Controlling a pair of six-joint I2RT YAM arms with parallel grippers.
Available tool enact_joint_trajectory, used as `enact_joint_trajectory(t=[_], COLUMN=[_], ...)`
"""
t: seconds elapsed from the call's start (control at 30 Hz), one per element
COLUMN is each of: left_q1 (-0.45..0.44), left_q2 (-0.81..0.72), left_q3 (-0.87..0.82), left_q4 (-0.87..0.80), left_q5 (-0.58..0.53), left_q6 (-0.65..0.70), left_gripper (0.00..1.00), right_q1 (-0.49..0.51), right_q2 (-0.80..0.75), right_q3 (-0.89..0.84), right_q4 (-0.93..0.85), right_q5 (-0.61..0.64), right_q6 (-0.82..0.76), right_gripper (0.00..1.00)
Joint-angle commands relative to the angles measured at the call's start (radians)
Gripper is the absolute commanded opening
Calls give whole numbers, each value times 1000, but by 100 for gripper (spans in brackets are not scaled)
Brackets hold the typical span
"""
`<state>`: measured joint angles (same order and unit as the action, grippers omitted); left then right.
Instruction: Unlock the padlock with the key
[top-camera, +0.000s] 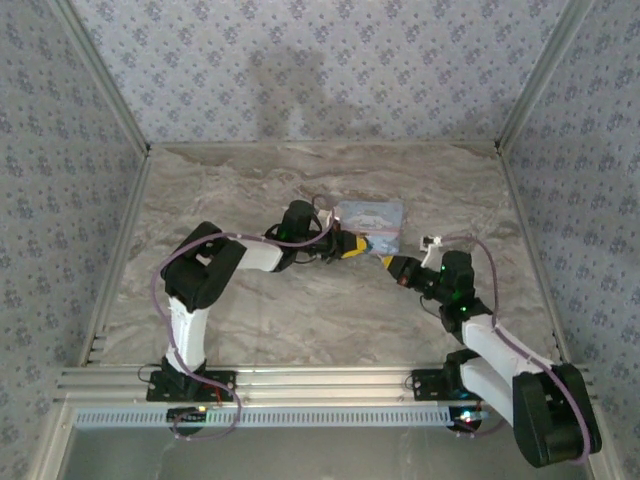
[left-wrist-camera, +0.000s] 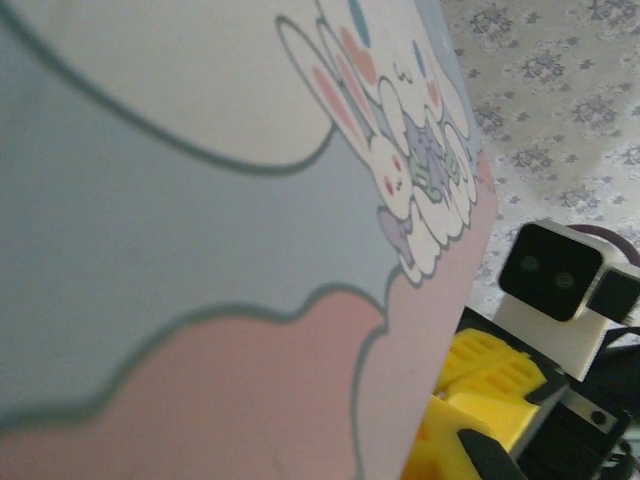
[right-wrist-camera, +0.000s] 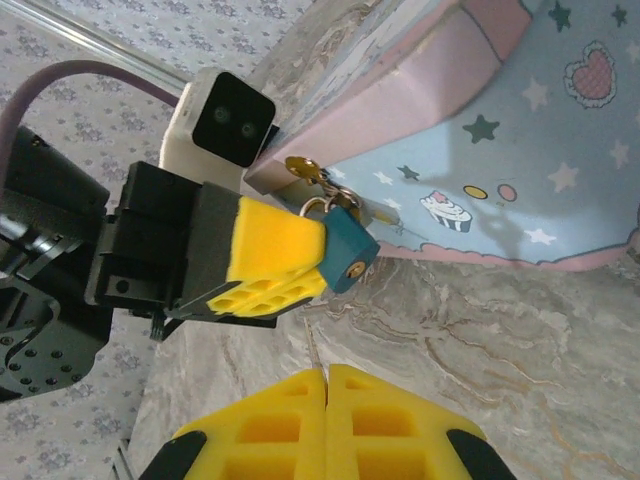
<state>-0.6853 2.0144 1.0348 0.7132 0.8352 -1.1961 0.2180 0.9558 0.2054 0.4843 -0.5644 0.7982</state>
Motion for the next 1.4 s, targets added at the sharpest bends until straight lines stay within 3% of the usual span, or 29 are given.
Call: enact_joint_trajectory(t=[0.0, 0.2, 0.47, 1.37], left_q1=[6, 7, 7, 1], left_q2=[-47, -24, -12, 18], left_q3=[-11, -28, -42, -62], left_q4=[95, 241, 306, 394], left_q5=[54, 59, 59, 45], left_q6=[-44, -140, -173, -217], left_gripper=[0, 0, 0, 0], right_q1=[10, 18, 34, 60], right_q2=[31, 112, 144, 184], right_q3=[-3, -4, 9, 18], right_q4=[120, 197, 227, 333], right_q5=[12, 24, 44, 35], right_q6=[39, 70, 80, 143], right_gripper=[0, 0, 0, 0])
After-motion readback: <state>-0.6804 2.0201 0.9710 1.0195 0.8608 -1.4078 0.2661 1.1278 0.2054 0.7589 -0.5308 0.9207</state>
